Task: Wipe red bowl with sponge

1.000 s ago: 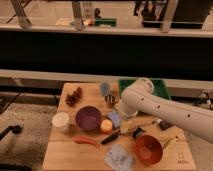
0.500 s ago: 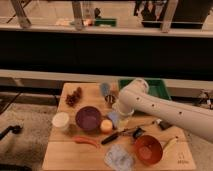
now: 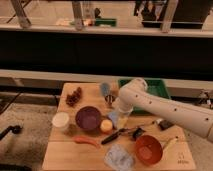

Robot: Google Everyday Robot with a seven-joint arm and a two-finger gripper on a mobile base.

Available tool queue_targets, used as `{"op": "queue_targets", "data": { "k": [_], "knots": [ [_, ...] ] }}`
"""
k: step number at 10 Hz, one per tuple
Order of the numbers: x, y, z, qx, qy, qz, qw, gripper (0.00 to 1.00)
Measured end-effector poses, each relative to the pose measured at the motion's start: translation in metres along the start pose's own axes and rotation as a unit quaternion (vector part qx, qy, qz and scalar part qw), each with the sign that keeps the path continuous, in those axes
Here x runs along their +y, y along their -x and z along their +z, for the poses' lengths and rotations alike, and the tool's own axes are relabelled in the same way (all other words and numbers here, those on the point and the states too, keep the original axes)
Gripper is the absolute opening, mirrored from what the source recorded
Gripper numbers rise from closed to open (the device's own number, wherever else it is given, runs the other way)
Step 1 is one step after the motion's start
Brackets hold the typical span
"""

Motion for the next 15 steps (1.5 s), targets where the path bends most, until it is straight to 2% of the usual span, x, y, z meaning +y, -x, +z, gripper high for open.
{"op": "queue_targets", "data": {
  "k": [8,15],
  "knots": [
    [-0.008,0.001,0.026,-0.005,-0.001,0.004,1.0,0.8],
    [-0.012,-0.003,0.049,0.001,-0.002,-0.009,1.0,0.8]
  ]
}}
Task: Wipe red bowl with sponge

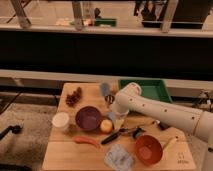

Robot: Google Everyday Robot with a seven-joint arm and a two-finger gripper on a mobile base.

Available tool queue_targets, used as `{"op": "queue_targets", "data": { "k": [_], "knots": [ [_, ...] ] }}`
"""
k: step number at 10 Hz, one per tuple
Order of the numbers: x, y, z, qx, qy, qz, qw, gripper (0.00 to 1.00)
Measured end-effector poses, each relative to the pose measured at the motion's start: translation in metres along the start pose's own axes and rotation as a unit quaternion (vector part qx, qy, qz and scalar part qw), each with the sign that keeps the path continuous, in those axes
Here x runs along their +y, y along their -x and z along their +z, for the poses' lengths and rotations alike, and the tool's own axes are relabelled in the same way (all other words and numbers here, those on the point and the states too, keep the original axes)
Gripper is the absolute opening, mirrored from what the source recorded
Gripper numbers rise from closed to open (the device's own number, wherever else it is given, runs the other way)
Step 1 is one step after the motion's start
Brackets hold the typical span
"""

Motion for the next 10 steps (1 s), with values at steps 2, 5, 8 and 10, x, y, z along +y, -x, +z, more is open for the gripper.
{"op": "queue_targets", "data": {
  "k": [2,5,8,10],
  "knots": [
    [0.0,-0.002,0.007,0.001,0.003,-0.004,1.0,0.8],
    [-0.001,-0.004,0.017,0.001,0.008,-0.008,0.9999,0.8],
    [-0.002,-0.006,0.028,0.001,0.013,-0.011,0.9998,0.8],
    [0.0,-0.008,0.035,0.004,0.018,-0.014,0.9997,0.8]
  ]
}}
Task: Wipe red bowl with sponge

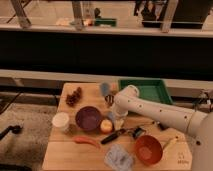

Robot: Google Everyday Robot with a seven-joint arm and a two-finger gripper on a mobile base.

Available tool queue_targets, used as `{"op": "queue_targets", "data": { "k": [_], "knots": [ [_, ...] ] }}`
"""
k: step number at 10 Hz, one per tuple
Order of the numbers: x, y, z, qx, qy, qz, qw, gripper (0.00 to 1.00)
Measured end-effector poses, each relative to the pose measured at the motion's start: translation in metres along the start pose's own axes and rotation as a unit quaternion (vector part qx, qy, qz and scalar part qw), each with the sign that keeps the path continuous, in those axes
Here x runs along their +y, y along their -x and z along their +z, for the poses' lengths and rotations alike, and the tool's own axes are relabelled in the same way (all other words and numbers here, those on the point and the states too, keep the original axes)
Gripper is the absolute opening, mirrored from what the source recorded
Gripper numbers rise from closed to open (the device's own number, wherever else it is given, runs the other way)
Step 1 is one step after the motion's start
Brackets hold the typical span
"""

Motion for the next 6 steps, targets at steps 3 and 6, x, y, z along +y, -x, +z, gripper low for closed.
{"op": "queue_targets", "data": {
  "k": [3,6],
  "knots": [
    [0.0005,0.0004,0.0053,0.003,0.005,-0.004,1.0,0.66],
    [0.0036,-0.001,0.0027,0.004,0.009,-0.004,0.9999,0.33]
  ]
}}
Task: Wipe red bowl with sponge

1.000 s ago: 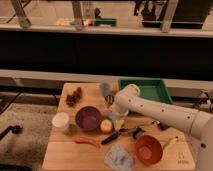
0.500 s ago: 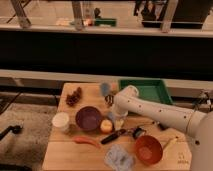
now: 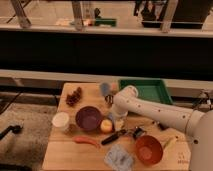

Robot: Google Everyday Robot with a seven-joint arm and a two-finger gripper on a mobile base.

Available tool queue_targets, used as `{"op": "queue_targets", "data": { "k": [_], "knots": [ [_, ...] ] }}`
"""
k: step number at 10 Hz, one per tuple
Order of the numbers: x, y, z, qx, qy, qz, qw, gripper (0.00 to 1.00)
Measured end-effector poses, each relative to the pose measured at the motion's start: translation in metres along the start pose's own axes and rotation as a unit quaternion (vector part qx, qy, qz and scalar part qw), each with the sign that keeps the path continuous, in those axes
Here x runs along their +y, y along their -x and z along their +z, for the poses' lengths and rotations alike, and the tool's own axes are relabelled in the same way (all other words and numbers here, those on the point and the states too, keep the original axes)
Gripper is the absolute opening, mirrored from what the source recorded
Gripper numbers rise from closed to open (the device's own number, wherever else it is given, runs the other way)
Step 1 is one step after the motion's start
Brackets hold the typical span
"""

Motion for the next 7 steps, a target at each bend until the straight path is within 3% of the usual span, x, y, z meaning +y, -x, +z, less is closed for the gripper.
{"op": "queue_targets", "data": {
  "k": [2,3,7],
  "knots": [
    [-0.001,0.0,-0.002,-0.006,-0.002,0.0,1.0,0.16],
    [-0.005,0.001,-0.012,-0.016,-0.008,0.001,0.9998,0.04],
    [-0.012,0.003,-0.035,-0.031,-0.018,0.003,0.9994,0.0]
  ]
}}
